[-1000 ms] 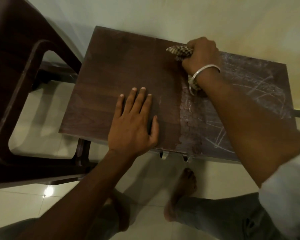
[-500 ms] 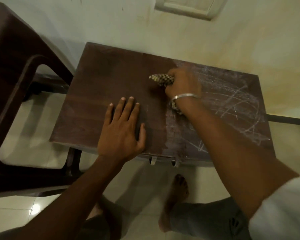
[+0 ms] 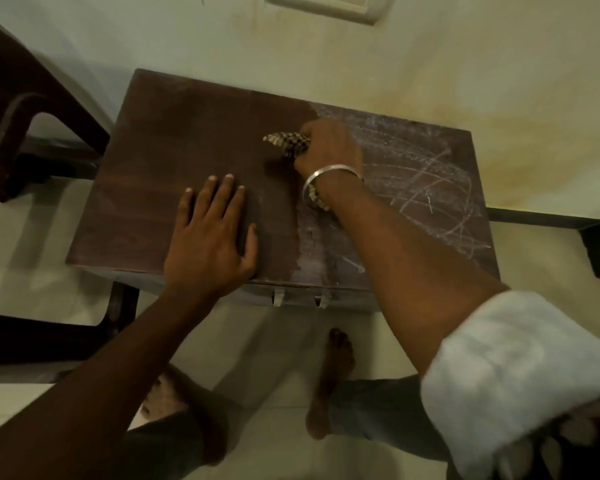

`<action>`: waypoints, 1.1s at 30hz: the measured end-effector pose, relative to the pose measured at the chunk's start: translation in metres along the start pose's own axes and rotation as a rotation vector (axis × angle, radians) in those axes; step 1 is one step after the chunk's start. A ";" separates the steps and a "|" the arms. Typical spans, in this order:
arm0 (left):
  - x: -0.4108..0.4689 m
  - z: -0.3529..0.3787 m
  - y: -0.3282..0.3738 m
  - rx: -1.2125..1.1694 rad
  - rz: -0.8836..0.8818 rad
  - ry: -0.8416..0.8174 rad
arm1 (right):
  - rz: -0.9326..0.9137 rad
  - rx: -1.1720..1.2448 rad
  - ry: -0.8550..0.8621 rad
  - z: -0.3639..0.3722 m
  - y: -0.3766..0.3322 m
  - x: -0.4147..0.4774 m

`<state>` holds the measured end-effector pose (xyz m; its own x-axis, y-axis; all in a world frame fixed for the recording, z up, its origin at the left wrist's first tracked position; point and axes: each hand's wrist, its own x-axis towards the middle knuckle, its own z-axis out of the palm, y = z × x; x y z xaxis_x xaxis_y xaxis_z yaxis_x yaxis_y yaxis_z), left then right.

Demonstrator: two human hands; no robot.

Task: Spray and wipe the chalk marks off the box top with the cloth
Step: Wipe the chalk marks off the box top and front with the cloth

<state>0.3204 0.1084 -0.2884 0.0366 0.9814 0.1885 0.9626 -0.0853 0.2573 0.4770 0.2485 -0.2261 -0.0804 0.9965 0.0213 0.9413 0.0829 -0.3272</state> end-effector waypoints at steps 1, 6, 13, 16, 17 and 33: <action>0.000 0.000 0.001 0.000 0.002 0.000 | 0.007 -0.001 -0.005 -0.002 0.000 0.002; 0.000 -0.002 0.001 0.009 -0.001 0.009 | -0.020 0.012 -0.013 0.004 0.003 -0.028; 0.003 -0.009 0.004 0.027 -0.004 -0.031 | -0.009 -0.021 -0.040 -0.004 0.002 -0.012; -0.001 -0.007 0.000 0.033 -0.002 -0.032 | -0.026 -0.012 -0.035 0.001 0.001 -0.023; -0.001 -0.005 0.000 0.032 -0.001 -0.023 | -0.043 -0.010 -0.031 0.002 0.004 -0.029; -0.002 -0.003 0.000 0.033 0.012 -0.010 | -0.098 -0.020 -0.064 -0.002 0.013 -0.054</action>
<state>0.3197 0.1061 -0.2860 0.0510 0.9819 0.1822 0.9704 -0.0919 0.2232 0.4946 0.1958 -0.2297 -0.1923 0.9813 -0.0081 0.9343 0.1806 -0.3075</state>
